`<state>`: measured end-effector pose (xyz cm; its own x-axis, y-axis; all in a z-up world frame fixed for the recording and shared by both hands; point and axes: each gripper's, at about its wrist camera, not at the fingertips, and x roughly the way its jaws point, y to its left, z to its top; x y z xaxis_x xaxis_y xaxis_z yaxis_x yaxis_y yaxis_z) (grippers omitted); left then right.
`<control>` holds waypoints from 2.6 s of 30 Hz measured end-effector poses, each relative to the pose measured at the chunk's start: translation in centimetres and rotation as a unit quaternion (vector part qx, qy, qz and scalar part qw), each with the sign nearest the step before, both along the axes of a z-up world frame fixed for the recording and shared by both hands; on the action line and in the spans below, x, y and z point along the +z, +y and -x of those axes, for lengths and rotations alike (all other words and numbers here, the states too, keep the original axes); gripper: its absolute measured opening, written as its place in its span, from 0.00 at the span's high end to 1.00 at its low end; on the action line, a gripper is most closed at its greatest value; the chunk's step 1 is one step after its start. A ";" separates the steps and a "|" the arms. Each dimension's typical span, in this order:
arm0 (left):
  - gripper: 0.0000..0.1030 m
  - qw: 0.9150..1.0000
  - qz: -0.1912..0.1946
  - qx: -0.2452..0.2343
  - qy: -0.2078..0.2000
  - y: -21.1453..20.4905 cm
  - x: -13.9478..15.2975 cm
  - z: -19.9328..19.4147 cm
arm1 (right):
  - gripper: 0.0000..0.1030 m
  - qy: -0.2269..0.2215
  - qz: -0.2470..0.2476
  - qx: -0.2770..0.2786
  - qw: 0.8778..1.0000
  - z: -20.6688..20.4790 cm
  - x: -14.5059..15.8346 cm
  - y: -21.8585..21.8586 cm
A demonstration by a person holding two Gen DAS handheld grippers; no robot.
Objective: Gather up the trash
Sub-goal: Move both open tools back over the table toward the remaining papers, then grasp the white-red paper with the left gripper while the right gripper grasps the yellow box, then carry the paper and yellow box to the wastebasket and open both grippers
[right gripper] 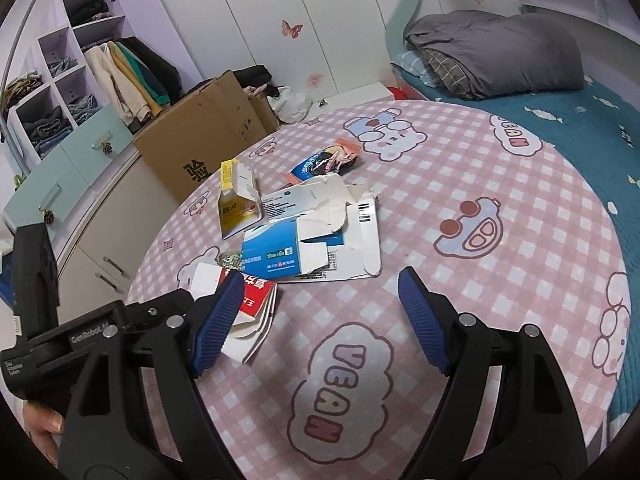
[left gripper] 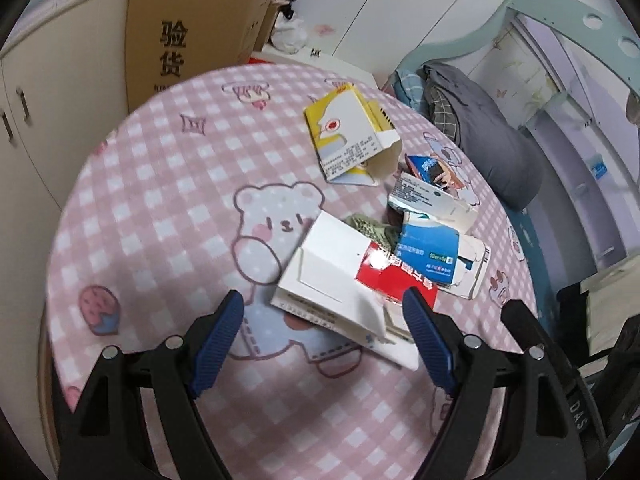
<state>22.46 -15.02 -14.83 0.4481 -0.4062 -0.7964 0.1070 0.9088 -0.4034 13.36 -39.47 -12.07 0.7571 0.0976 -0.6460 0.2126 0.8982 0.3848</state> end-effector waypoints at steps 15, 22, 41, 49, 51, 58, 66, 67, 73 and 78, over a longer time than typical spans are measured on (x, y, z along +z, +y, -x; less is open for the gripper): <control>0.96 0.998 0.054 0.016 0.006 0.5 -1.1 -1.1 | 0.24 0.006 -0.003 -0.022 1.000 -0.2 -0.4 -1.7; 0.98 0.997 0.072 0.009 -0.014 2.7 -0.1 -1.3 | 0.24 0.007 0.001 -0.012 1.000 -1.6 -0.1 -1.1; 0.43 0.985 0.151 0.065 0.048 4.0 -1.7 0.2 | 0.24 0.002 0.002 0.008 1.000 -1.7 0.2 0.9; 0.79 0.985 0.144 0.085 0.048 2.1 -2.4 -0.8 | 0.24 0.003 0.004 0.011 1.000 -1.9 0.5 1.1; 0.84 0.984 0.149 0.078 0.050 2.3 -3.0 -1.5 | 0.24 0.002 0.008 0.015 1.000 -2.2 0.7 1.3; 0.94 0.991 0.122 0.055 -0.026 4.3 0.2 -2.1 | 0.24 -0.002 0.029 0.033 0.999 -5.0 1.9 3.3; 0.94 0.988 0.094 0.083 -0.089 9.3 3.4 -4.3 | 0.22 0.022 0.025 0.066 0.997 -11.9 1.4 5.9; 0.94 0.988 0.092 0.086 -0.092 9.7 3.7 -4.7 | 0.22 0.033 0.024 0.071 0.997 -13.5 1.0 6.2; 0.94 0.986 0.067 0.108 -0.111 12.6 4.7 -6.2 | 0.23 0.090 0.030 0.080 0.992 -19.0 -1.4 7.5; 0.94 0.986 0.067 0.105 -0.115 14.0 5.0 -7.1 | 0.58 0.106 0.035 0.099 0.989 -20.1 -1.9 8.9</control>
